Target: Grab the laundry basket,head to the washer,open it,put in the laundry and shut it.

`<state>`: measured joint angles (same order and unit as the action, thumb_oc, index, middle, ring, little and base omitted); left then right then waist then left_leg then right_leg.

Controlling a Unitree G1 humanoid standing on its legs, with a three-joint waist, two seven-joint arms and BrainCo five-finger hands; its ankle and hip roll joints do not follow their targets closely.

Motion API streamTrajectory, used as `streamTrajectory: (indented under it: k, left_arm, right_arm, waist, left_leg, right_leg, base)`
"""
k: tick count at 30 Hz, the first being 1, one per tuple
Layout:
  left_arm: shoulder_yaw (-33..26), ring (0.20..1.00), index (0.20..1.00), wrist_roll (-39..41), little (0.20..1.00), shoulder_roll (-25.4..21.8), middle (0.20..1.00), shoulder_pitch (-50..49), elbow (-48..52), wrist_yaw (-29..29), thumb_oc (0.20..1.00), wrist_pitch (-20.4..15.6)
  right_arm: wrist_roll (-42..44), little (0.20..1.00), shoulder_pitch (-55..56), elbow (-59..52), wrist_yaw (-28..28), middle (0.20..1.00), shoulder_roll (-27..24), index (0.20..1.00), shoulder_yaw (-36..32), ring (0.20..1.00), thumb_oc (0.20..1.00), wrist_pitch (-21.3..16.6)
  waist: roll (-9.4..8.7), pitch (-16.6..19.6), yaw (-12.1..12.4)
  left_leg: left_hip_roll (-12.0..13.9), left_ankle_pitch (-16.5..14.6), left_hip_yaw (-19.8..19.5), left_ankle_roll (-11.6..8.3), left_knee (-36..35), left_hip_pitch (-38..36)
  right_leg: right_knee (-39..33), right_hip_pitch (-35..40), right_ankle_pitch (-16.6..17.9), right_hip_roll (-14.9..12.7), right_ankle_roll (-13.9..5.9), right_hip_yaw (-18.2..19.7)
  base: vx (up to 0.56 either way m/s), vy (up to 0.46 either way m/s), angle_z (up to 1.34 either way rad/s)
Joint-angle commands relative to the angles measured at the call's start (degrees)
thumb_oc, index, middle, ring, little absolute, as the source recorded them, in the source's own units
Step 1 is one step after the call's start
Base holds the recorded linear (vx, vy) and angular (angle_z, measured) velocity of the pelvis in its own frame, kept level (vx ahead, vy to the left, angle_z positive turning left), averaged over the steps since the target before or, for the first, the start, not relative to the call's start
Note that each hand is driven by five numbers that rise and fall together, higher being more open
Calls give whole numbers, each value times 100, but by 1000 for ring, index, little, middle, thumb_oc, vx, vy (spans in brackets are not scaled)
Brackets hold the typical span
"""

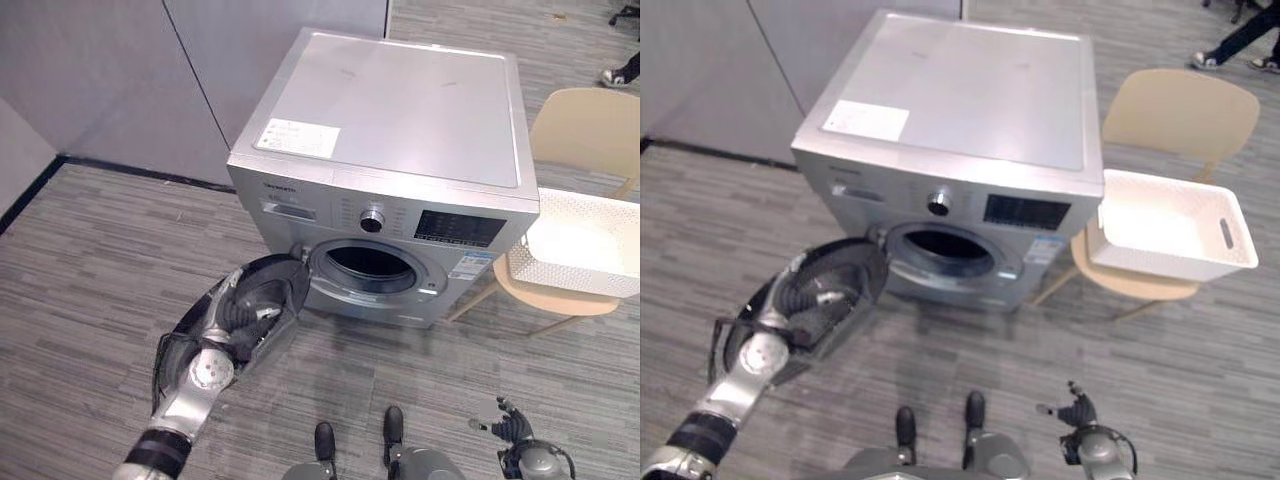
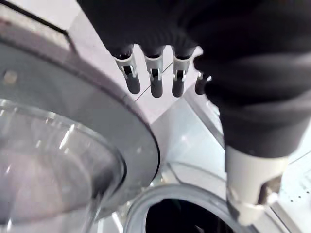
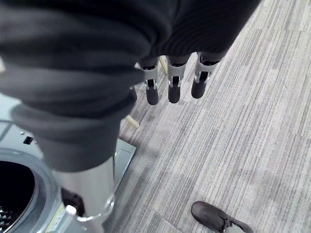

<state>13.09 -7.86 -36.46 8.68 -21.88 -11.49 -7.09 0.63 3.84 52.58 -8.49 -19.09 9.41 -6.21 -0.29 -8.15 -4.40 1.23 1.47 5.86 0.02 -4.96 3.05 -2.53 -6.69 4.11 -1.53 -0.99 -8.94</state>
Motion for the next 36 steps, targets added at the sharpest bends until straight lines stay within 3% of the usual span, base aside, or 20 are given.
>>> streamTrajectory:
  k: [1, 8, 13, 19, 22, 28, 33, 35, 36]
  left_arm:
    - [-38, 1000, 1000, -578, 1000, -225, 1000, 798, -979, -617, 1000, -40]
    - [125, 1000, 1000, -573, 1000, -500, 1000, 1425, -2888, -586, 1000, 195]
    - [98, 1000, 1000, -233, 1000, -93, 1000, 1329, -3621, -334, 1000, 199]
    - [-152, 1000, 1000, 434, 1000, 893, 1000, 312, -2723, -207, 1000, 156]
    - [-27, 1000, 1000, 666, 1000, 1300, 1000, -676, -1099, 269, 1000, 86]
    - [456, 1000, 1000, 1189, 1000, 1573, 1000, -1069, -69, 876, 1000, 47]
    - [1114, 1000, 1000, 974, 1000, 1695, 1000, -197, 410, 736, 1000, -5]
    - [1255, 1000, 1000, 896, 1000, 1816, 1000, 300, 60, 553, 1000, 42]
    - [1343, 1000, 1000, 584, 1000, 1842, 1000, 996, -824, 179, 1000, 173]
  right_arm:
    - [36, 1000, 23, -93, 27, 1000, -85, 1000, 138, 1000, 1000, -167]
    - [-16, 1000, 51, -155, 82, 1000, -177, 1000, 317, 1000, 1000, -164]
    - [-21, 1000, -67, 75, 79, 1000, -151, 1000, 408, 1000, 1000, -107]
    - [-30, 1000, -281, 202, -35, 1000, -52, 1000, 263, 1000, 1000, 4]
    - [-140, 1000, -253, -19, -25, 1000, 4, 1000, 151, 1000, 1000, 78]
    - [-173, 1000, -248, -231, 22, 1000, 66, 1000, 217, 1000, 1000, 138]
    - [-202, 1000, -207, -272, -63, 1000, 94, 1000, 395, 1000, 1000, 102]
    - [-204, 1000, -203, -240, -110, 1000, 56, 1000, 437, 1000, 1000, 116]
    - [-196, 1000, -279, -125, -129, 1000, -17, 1000, 522, 1000, 1000, 150]
  waist:
    - [-154, 401, -142]
    - [-208, 381, -203]
    - [-265, 408, -177]
    - [-250, 366, -43]
    - [-214, 325, 44]
    - [-173, 250, 57]
    - [-117, 175, -149]
    - [-83, 176, -256]
    - [-46, 153, -411]
  left_leg:
    - [-46, -108, 76, -246, -4, 374]
    - [5, -66, 208, -244, -4, 605]
    - [58, -30, 252, -252, -4, 755]
    - [28, -34, 211, -239, -4, 645]
    - [15, -30, 171, -227, -4, 507]
    - [57, 14, 158, -235, -4, 399]
    - [145, 36, 312, -254, -4, 365]
    - [178, 35, 404, -259, -4, 379]
    - [224, 33, 514, -266, -4, 420]
  right_leg:
    - [359, 125, -792, -174, -621, 509]
    - [252, -155, -611, -169, -679, 626]
    - [157, -283, -542, -146, -676, 664]
    - [124, -144, -589, -127, -625, 636]
    - [100, 25, -632, -102, -583, 604]
    - [106, 148, -678, -59, -545, 577]
    - [69, 112, -665, -12, -516, 695]
    - [59, 35, -633, 2, -520, 781]
    - [92, -116, -596, 29, -533, 922]
  base:
    - [36, 60, -4]
    - [-2, 38, -13]
    - [-4, 6, -11]
    - [1, -13, 0]
    - [0, -67, 3]
    - [-35, -82, 3]
    - [-56, -73, -5]
    - [-42, -3, -27]
    - [-43, 9, -50]
